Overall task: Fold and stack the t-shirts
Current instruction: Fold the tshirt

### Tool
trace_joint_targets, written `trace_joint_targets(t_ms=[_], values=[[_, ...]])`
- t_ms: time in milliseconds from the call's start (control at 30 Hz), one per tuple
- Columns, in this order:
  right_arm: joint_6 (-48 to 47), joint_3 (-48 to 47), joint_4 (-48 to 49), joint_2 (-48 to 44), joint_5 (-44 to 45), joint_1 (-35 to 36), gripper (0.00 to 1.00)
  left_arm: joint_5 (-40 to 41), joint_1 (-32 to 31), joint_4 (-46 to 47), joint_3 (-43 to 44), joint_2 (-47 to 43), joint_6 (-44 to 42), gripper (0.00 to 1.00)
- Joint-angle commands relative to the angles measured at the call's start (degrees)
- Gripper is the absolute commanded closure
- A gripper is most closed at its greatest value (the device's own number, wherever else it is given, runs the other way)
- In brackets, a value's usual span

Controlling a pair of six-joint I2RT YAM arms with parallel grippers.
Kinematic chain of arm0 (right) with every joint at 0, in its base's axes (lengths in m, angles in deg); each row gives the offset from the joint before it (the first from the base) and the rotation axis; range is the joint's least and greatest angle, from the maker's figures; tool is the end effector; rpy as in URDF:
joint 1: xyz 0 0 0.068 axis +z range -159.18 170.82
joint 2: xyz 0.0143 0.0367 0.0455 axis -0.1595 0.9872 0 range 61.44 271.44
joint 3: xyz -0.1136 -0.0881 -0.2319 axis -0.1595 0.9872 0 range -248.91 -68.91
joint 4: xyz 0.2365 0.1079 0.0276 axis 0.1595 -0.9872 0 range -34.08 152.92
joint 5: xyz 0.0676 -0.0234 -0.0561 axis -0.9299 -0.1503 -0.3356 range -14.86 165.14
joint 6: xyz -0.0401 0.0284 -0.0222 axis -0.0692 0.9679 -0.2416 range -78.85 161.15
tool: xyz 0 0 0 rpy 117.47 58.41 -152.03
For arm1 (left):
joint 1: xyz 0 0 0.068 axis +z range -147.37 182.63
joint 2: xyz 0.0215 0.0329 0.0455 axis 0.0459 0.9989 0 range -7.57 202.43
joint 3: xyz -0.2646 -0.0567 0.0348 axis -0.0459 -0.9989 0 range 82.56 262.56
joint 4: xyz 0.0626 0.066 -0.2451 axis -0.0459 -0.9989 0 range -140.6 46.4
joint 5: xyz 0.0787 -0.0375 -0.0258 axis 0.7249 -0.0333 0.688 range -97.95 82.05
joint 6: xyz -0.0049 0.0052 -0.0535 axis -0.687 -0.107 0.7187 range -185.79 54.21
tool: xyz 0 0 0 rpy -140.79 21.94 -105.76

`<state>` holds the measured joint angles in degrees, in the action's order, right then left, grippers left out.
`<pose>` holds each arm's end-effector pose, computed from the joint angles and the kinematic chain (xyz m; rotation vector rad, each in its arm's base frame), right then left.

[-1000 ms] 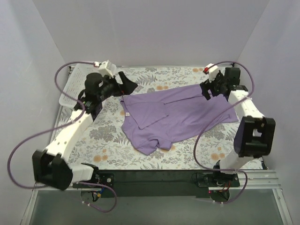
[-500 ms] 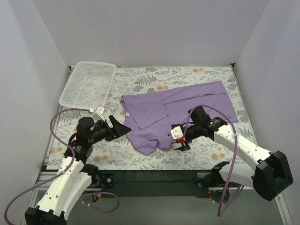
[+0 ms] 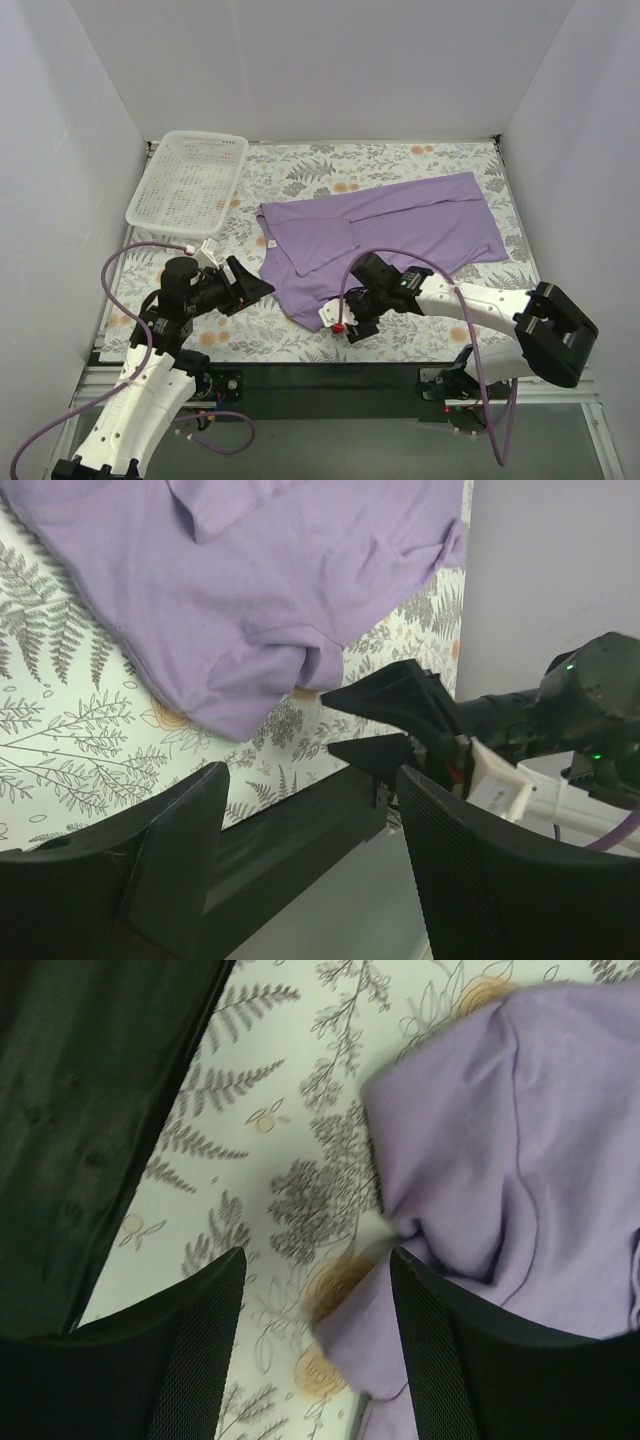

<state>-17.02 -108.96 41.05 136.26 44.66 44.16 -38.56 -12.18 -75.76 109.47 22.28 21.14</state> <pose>0.1311 0.2064 0.1904 -2.1542 1.2229 0.6408 0.1156 -0.0493 0.2322 -1.1995 2.2585 -1.4575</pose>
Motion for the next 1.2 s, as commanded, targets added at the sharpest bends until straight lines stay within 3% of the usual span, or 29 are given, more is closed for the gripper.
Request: trace_joint_targets(t_ms=[0, 233, 333, 433, 467, 533, 567, 600, 800, 900, 933, 967, 1067, 1167], values=[[3.9, -4.9, 7.4, 4.9, 7.5, 4.7, 0.34, 6.4, -0.1, -6.4, 6.6, -1.4, -3.4, 0.34], [6.0, -8.9, 11.1, 14.6, 15.4, 9.8, 0.34, 8.9, -0.1, -9.3, 8.2, -6.7, -3.8, 0.33], [6.0, -8.9, 11.0, 16.4, 15.8, 10.6, 0.41, 8.5, -0.1, -9.2, 7.7, -7.8, -3.8, 0.33], [6.8, -9.3, 10.5, 17.1, 15.8, 10.8, 0.61, 7.9, -0.1, -8.9, 7.7, -8.1, -4.1, 0.33], [7.1, -10.3, 10.2, 17.2, 15.8, 10.8, 0.75, 7.7, -0.1, -8.9, 7.7, -8.2, -4.1, 0.33], [7.9, -11.8, 8.1, 16.9, 13.3, 10.0, 0.92, 7.1, -0.1, -8.6, 7.8, -8.7, -4.3, 0.33], [8.8, -13.7, 7.1, 16.8, 11.6, 9.5, 0.99, 6.9, -0.1, -8.6, 7.9, -8.8, -4.4, 0.33], [9.1, -14.7, 5.6, 16.7, 9.1, 8.9, 0.99, 6.7, -0.1, -8.4, 7.8, -8.9, -4.6, 0.33], [15.4, -25.4, 1.7, 16.8, 3.9, 0.2, 0.99, 4.9, -0.1, -8.0, 7.6, -9.5, -4.8, 0.33], [21.9, -31.5, 1.7, 19.2, 6.3, -5.9, 0.98, 3.4, -0.1, -6.3, 6.5, -9.0, -4.5, 0.33], [23.5, -32.9, 1.8, 21.1, 7.8, -8.3, 0.93, 3.0, -0.1, -5.8, 6.2, -8.5, -4.3, 0.33], [26.3, -33.9, 1.8, 22.0, 9.6, -9.4, 0.76, 2.8, -0.1, -5.5, 6.0, -8.2, -4.2, 0.32], [30.6, -35.5, 2.7, 24.0, 16.5, -13.3, 0.44, 1.7, -0.1, -4.1, 5.2, -7.2, -3.8, 0.32], [30.5, -33.3, 3.2, 21.9, 17.0, -15.8, 0.36, 0.5, 0.0, -3.3, 4.3, -5.2, -3.5, 0.32]])
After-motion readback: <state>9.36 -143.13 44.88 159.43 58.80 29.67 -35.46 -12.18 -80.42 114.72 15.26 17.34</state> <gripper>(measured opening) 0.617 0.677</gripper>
